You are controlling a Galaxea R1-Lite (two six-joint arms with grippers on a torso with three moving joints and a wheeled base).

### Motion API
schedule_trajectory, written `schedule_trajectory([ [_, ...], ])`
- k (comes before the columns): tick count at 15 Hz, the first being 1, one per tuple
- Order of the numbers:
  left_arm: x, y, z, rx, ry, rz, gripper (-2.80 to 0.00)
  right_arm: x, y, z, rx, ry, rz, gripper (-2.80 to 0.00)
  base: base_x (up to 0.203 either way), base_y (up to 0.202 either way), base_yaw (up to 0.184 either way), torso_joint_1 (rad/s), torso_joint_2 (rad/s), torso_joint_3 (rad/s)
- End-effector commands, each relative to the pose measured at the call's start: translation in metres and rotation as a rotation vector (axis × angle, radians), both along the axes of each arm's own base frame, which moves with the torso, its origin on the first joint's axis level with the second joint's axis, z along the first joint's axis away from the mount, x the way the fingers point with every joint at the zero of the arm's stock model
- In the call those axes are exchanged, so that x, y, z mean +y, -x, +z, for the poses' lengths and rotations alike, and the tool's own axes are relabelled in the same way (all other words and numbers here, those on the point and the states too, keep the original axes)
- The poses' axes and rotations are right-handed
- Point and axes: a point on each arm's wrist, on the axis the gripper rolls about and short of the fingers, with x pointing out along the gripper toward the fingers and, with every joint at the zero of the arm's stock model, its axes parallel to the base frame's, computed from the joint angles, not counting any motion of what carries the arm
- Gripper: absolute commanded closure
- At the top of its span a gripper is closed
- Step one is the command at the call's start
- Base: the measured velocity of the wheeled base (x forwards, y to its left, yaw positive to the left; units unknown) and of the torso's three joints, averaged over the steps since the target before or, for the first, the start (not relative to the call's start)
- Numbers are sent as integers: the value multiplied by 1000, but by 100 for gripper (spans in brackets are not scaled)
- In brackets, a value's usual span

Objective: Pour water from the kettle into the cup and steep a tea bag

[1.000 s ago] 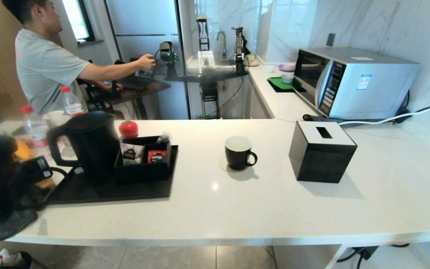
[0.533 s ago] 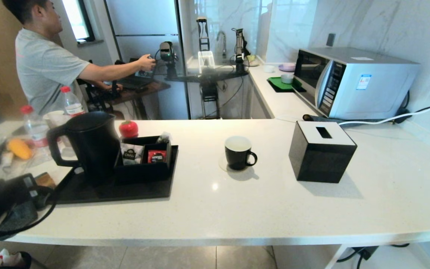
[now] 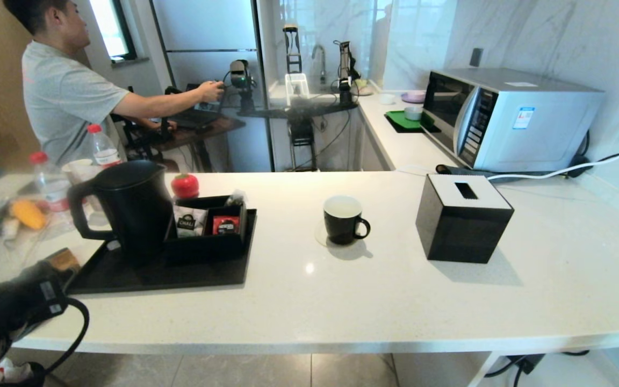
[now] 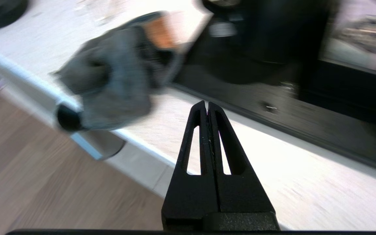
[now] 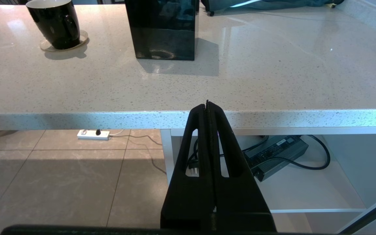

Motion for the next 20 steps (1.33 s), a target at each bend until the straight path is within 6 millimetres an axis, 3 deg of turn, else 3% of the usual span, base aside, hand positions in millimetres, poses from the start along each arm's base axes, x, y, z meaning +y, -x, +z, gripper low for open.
schedule_trajectory([
  [1, -16, 12, 11, -58, -3, -95, 0, 0, 0, 0, 1, 0, 0, 0, 0, 0, 0, 0, 0, 0],
  [5, -26, -1, 46, -78, 6, -172, 0, 0, 0, 0, 1, 0, 0, 0, 0, 0, 0, 0, 0, 0],
  [11, -60, -44, 108, -79, 41, -386, 0, 0, 0, 0, 1, 0, 0, 0, 0, 0, 0, 0, 0, 0],
  [17, -101, -103, 122, 37, 45, -495, 0, 0, 0, 0, 1, 0, 0, 0, 0, 0, 0, 0, 0, 0],
  [20, -122, -136, 114, 157, 38, -525, 0, 0, 0, 0, 1, 0, 0, 0, 0, 0, 0, 0, 0, 0],
])
